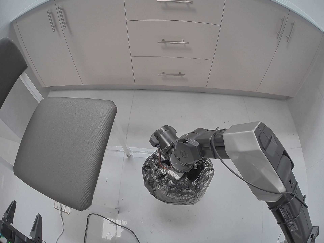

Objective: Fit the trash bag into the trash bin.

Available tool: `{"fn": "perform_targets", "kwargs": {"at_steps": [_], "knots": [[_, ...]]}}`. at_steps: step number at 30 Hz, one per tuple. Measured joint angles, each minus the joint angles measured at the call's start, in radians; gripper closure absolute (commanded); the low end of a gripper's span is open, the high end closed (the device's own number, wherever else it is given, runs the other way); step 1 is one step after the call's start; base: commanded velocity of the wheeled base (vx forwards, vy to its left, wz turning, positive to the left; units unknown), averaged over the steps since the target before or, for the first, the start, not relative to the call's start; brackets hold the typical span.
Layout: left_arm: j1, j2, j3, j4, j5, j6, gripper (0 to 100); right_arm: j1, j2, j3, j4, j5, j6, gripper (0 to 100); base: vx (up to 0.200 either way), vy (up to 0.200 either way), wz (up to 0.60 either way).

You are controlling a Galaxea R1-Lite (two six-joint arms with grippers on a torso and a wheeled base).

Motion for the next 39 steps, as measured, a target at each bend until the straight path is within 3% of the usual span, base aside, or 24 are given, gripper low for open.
{"fn": "perform_targets", "kwargs": {"at_steps": [24,39], "knots": [[-0.001,0.0,0.0,0.0,0.0,0.0,0,0.006,-0.003,0.0,-0.006,-0.002,0.007,0,0.0,0.0,0.0],[0.0,0.0,0.0,0.0,0.0,0.0,0,-0.011,-0.161,0.0,0.045,-0.135,-0.034,0,0.0,0.0,0.0]]}}
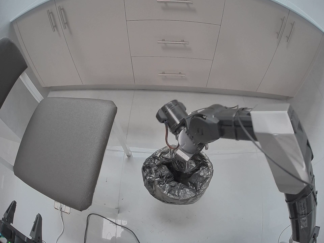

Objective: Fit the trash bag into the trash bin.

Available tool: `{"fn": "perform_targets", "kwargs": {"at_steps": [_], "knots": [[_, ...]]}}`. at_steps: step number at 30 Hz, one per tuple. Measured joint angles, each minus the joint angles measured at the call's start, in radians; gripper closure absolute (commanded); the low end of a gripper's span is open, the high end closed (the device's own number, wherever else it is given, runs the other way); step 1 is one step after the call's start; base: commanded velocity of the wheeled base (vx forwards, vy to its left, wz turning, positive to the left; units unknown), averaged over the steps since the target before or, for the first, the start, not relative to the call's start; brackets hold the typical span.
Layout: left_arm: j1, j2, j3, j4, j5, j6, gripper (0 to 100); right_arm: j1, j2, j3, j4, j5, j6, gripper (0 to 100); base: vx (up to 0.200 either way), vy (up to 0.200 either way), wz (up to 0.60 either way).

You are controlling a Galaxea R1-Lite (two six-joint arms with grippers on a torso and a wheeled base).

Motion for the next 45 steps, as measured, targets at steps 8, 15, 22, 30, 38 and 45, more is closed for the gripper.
{"fn": "perform_targets", "kwargs": {"at_steps": [8,15,22,30,38,45], "knots": [[0.0,0.0,0.0,0.0,0.0,0.0,0,-0.056,-0.214,0.0,0.038,-0.103,-0.021,0,0.0,0.0,0.0],[0.0,0.0,0.0,0.0,0.0,0.0,0,-0.215,-0.459,0.0,0.045,-0.127,-0.05,0,0.0,0.0,0.0],[0.0,0.0,0.0,0.0,0.0,0.0,0,-0.474,-0.709,0.0,0.058,-0.039,-0.086,0,0.0,0.0,0.0],[0.0,0.0,0.0,0.0,0.0,0.0,0,-0.671,-1.067,0.0,0.244,0.131,-0.044,0,0.0,0.0,0.0],[0.0,0.0,0.0,0.0,0.0,0.0,0,-0.8,-1.46,0.0,0.608,0.377,0.036,0,0.0,0.0,0.0],[0.0,0.0,0.0,0.0,0.0,0.0,0,-0.869,-1.813,-0.001,0.699,0.587,0.056,0,0.0,0.0,0.0]]}}
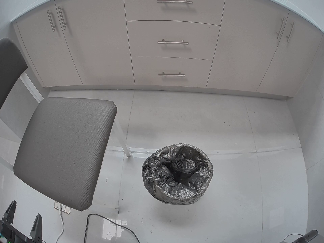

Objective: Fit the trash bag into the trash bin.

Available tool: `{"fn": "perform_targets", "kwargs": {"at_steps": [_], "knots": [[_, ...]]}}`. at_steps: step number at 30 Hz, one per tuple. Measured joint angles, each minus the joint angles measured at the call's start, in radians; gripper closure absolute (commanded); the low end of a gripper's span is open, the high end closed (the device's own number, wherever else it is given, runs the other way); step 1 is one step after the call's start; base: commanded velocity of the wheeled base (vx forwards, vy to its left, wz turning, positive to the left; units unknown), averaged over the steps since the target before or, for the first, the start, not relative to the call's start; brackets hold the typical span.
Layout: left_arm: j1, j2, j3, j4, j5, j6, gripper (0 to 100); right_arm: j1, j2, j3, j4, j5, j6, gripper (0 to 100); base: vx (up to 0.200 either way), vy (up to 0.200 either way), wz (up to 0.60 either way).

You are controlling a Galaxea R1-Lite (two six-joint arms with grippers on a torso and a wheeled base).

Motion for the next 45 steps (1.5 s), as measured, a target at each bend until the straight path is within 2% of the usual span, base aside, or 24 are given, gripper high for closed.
{"fn": "perform_targets", "kwargs": {"at_steps": [5,12,18,22,24,31,35,39,45], "knots": [[0.0,0.0,0.0,0.0,0.0,0.0,0,-0.009,-0.244,0.0,-0.063,0.1,-0.017,0,0.0,0.0,0.0],[0.0,0.0,0.0,0.0,0.0,0.0,0,0.032,-0.459,0.001,-0.133,0.162,-0.066,0,0.0,0.0,0.0],[0.0,0.0,0.0,0.0,0.0,0.0,0,0.111,-0.526,0.001,-0.134,0.155,-0.093,0,0.0,0.0,0.0],[0.0,0.0,0.0,0.0,0.0,0.0,0,0.153,-0.565,0.001,-0.08,0.079,-0.079,0,0.0,0.0,0.0],[0.0,0.0,0.0,0.0,0.0,0.0,0,0.155,-0.581,0.001,-0.031,0.064,-0.073,0,0.0,0.0,0.0],[0.0,0.0,0.0,0.0,0.0,0.0,0,0.153,-0.607,0.001,0.186,0.073,-0.062,0,0.0,0.0,0.0],[0.0,0.0,0.0,0.0,0.0,0.0,0,0.151,-0.612,0.001,0.23,0.096,-0.037,0,0.0,0.0,0.0],[0.0,0.0,0.0,0.0,0.0,0.0,0,0.151,-0.614,0.027,0.13,0.117,-0.028,0,0.0,0.0,0.0],[0.0,0.0,0.0,0.0,0.0,0.0,0,0.15,-0.615,0.211,-0.153,0.159,-0.025,0,0.0,0.0,0.0]]}}
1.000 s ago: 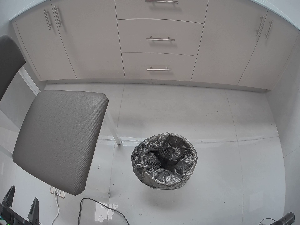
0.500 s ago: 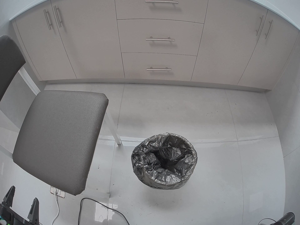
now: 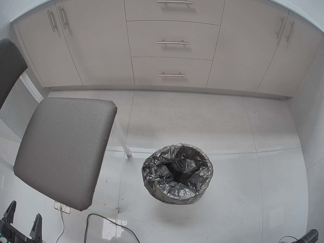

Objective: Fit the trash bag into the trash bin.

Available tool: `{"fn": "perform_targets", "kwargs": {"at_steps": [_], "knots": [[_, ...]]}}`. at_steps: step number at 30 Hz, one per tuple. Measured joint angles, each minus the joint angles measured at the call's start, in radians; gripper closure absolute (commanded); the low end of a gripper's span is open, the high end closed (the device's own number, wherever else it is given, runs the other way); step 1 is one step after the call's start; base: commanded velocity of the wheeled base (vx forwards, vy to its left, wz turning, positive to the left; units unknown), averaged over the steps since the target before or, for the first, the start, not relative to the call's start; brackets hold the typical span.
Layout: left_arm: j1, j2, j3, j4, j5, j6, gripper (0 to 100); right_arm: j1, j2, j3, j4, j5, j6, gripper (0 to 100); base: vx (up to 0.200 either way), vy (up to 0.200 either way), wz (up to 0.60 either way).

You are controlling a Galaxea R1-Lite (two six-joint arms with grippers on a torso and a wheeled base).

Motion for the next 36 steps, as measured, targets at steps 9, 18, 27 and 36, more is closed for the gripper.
{"fn": "perform_targets", "kwargs": {"at_steps": [9,18,27,36], "knots": [[0.0,0.0,0.0,0.0,0.0,0.0,0,-0.001,0.001,0.44,-0.446,0.031,0.002,0,0.0,0.0,0.0],[0.0,0.0,0.001,0.0,0.0,0.0,0,0.0,0.005,0.89,-0.784,0.02,0.003,0,0.0,0.0,0.0],[0.0,0.0,0.001,0.0,0.0,0.0,0,0.0,0.008,1.34,-1.028,0.005,0.016,0,0.0,0.0,0.0],[0.0,0.0,0.0,0.0,0.0,0.0,0,0.0,0.009,1.719,-1.124,0.025,0.149,0,0.0,0.0,0.0]]}}
